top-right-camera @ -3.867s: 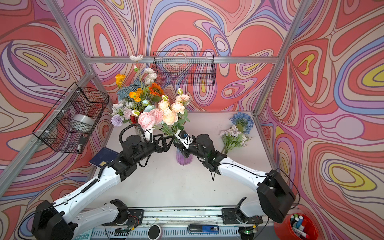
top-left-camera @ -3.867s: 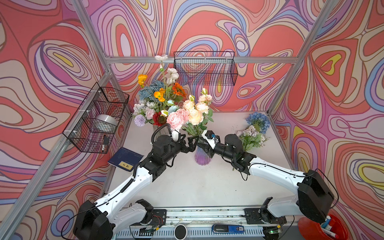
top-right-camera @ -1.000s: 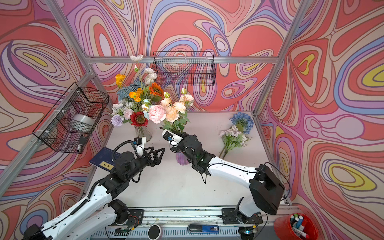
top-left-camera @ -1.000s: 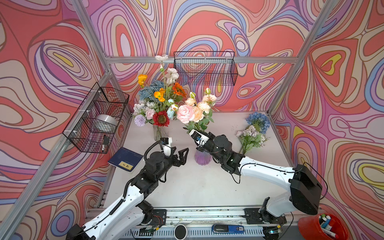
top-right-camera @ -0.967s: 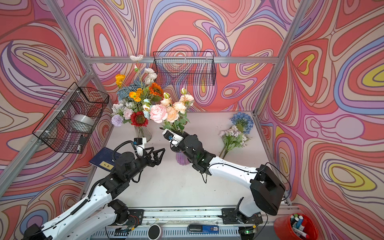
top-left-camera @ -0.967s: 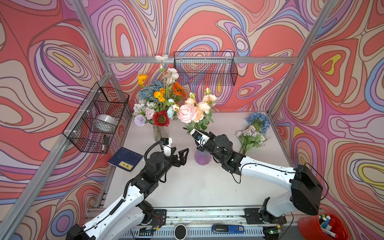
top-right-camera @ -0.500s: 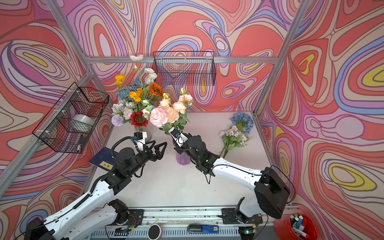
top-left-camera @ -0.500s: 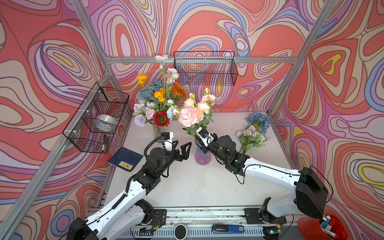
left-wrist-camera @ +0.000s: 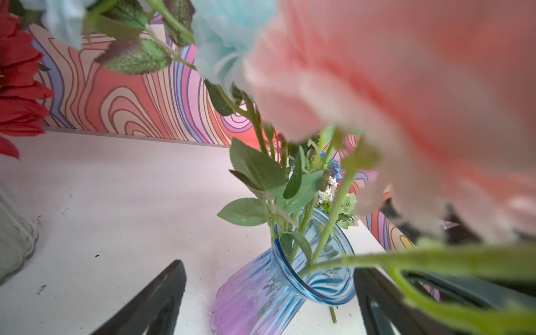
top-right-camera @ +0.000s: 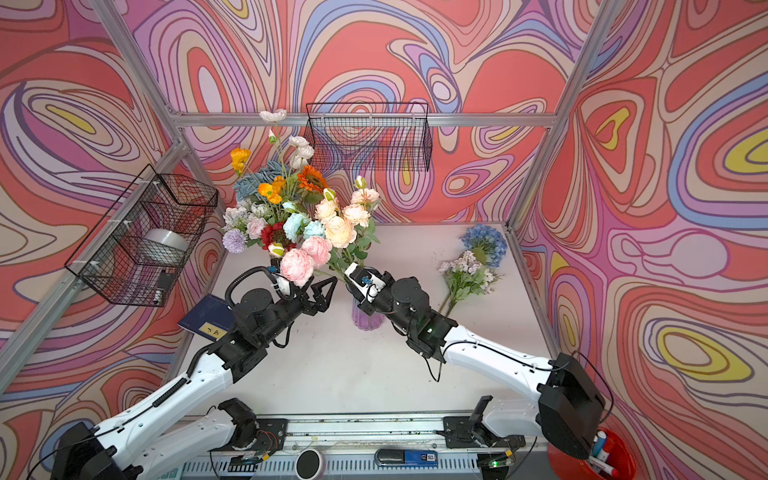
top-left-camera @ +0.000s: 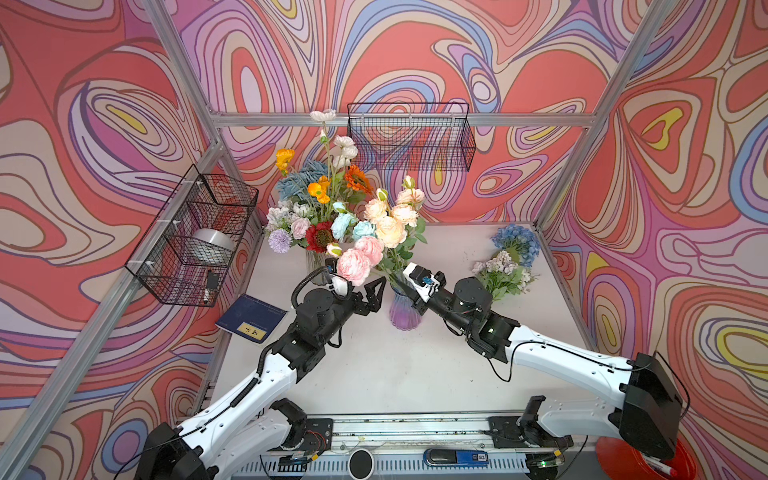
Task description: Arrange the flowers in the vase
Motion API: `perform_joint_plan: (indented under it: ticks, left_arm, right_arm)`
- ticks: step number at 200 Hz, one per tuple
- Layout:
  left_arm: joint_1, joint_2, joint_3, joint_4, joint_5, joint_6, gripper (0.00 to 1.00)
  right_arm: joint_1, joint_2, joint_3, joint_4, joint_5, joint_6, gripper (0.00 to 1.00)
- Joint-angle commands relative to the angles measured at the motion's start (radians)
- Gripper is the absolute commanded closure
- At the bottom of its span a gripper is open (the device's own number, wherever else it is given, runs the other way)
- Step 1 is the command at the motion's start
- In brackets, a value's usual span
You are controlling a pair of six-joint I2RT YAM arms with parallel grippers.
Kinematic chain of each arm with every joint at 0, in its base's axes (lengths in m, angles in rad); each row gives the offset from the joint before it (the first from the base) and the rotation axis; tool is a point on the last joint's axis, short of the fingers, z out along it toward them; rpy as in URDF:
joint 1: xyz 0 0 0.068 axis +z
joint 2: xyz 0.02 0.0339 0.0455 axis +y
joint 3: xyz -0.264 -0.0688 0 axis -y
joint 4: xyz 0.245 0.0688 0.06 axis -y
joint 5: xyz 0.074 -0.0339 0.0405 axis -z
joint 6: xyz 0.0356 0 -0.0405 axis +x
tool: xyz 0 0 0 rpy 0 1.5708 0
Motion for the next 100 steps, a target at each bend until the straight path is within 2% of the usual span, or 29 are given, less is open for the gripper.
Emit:
perform_joint_plan:
  ticks: [1, 49, 79, 86, 100]
  left_arm:
    - [-0.006, -0.02, 0.025, 0.003, -0.038, 0.031, 0.1]
    - [-0.006, -0.099, -0.016, -0.085, -0.025, 0.034, 0.11]
    - [-0.006, -0.108, -0.041, -0.084, -0.005, 0.003, 0.05]
    - [-0.006, -0.102, -0.043, -0.073, 0.007, -0.007, 0.0]
    - [-0.008, -0.081, -0.047, -0.043, 0.038, -0.025, 0.0]
  right_arm:
    - [0.0, 0.046, 0.057, -0.013, -0.068, -0.076, 0.64]
    - [-0.001, 0.096, 0.079, 0.007, -0.079, -0.096, 0.69]
    - [0.0, 0.103, 0.065, 0.016, -0.047, -0.067, 0.73]
    - [-0.001, 0.096, 0.06, 0.016, -0.042, -0.045, 0.73]
    - [-0.005, 0.064, 0.053, 0.007, -0.018, 0.006, 0.73]
